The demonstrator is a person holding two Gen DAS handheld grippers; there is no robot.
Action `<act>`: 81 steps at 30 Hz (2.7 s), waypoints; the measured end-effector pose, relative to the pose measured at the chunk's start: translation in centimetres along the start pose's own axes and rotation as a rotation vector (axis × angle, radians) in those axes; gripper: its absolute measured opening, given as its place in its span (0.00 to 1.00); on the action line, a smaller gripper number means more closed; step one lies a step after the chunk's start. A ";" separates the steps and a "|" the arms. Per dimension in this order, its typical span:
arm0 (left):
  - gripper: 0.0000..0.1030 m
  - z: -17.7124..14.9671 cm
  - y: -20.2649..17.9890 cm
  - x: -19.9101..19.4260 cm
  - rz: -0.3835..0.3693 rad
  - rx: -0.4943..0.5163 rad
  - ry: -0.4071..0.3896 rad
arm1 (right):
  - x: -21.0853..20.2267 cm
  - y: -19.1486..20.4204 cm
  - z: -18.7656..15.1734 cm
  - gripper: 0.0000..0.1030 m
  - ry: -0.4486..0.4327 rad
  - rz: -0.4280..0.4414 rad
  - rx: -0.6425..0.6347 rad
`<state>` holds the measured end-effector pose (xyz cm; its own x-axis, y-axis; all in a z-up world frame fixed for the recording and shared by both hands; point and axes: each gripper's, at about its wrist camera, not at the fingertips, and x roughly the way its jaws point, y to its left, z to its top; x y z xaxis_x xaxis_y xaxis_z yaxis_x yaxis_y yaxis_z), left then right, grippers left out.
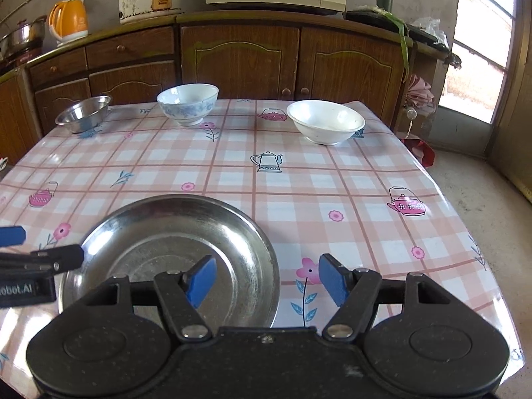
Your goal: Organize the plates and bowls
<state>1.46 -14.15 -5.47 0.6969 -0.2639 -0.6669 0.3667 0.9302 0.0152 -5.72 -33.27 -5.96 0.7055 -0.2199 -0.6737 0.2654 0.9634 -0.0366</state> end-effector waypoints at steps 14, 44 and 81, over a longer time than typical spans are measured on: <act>0.94 -0.5 0.1 1.5 -0.006 -0.006 0.065 | 1.6 -2.1 -1.1 0.79 0.080 0.071 0.093; 0.47 -0.6 -0.3 5.5 -0.088 0.003 0.135 | 4.5 -3.1 -1.9 0.34 0.111 0.232 0.200; 0.41 3.4 1.0 0.9 -0.054 -0.004 -0.038 | 1.3 -1.8 2.9 0.34 -0.032 0.249 0.136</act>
<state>4.51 -14.36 -3.57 0.6992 -0.3234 -0.6376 0.4022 0.9152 -0.0231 -3.38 -35.71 -4.64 0.7797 0.0143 -0.6259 0.1657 0.9594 0.2284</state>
